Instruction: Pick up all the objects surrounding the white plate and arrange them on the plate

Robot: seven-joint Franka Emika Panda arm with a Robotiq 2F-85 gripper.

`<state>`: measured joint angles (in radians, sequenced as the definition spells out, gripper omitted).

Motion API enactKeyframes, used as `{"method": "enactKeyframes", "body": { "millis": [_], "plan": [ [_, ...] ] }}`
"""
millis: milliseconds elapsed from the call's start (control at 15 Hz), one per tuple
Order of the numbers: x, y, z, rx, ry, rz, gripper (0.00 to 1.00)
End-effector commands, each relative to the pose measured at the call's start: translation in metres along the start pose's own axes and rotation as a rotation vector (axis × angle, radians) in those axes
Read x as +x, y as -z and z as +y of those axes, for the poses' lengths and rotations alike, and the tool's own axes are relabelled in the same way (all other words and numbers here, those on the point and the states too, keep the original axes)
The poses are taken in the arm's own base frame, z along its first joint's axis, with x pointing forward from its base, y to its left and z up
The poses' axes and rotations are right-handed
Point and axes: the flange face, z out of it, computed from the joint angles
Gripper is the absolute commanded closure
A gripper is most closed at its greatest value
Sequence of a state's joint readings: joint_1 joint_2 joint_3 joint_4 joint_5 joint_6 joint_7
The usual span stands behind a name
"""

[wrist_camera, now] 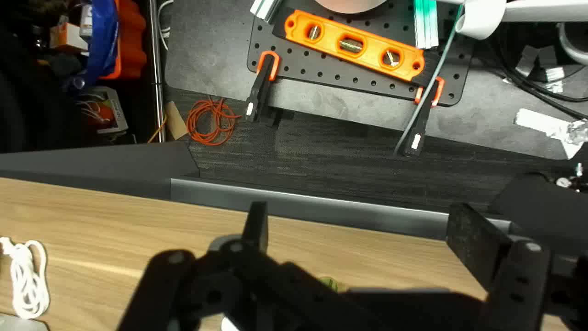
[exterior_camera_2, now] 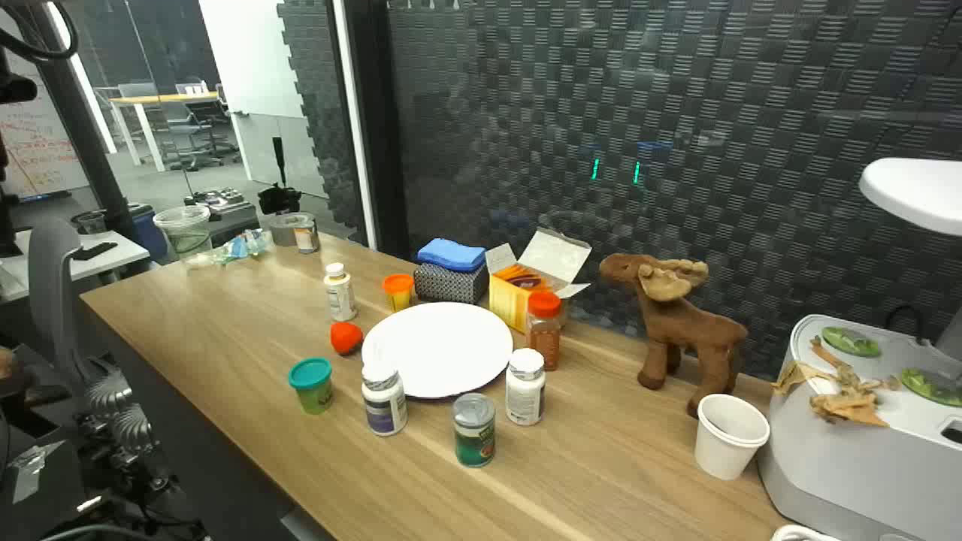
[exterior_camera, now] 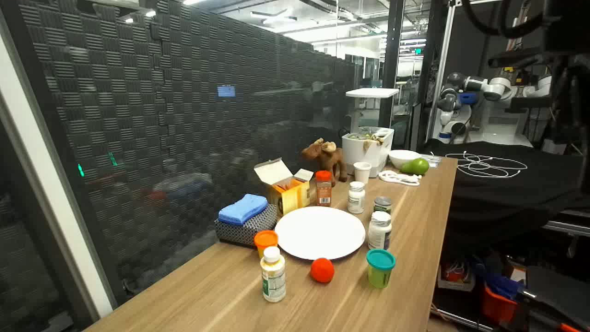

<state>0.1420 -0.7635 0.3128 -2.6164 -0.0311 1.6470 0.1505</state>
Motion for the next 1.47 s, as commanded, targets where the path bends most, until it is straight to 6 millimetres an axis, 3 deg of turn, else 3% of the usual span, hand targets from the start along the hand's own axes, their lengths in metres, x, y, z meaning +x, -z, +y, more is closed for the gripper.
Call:
{"method": "enactKeyframes", "body": {
  "millis": [0, 667, 800, 1133, 1400],
  "plan": [
    [0.000, 0.001, 0.000, 0.000, 0.000, 0.000, 0.00],
    [0.007, 0.001, -0.001, 0.008, -0.020, -0.006, 0.00],
    [0.028, -0.001, -0.007, 0.019, -0.032, -0.011, 0.00],
    [0.105, -0.017, -0.034, 0.037, 0.061, -0.020, 0.00],
    [0.175, -0.029, -0.032, -0.033, -0.018, -0.018, 0.00]
  ]
}}
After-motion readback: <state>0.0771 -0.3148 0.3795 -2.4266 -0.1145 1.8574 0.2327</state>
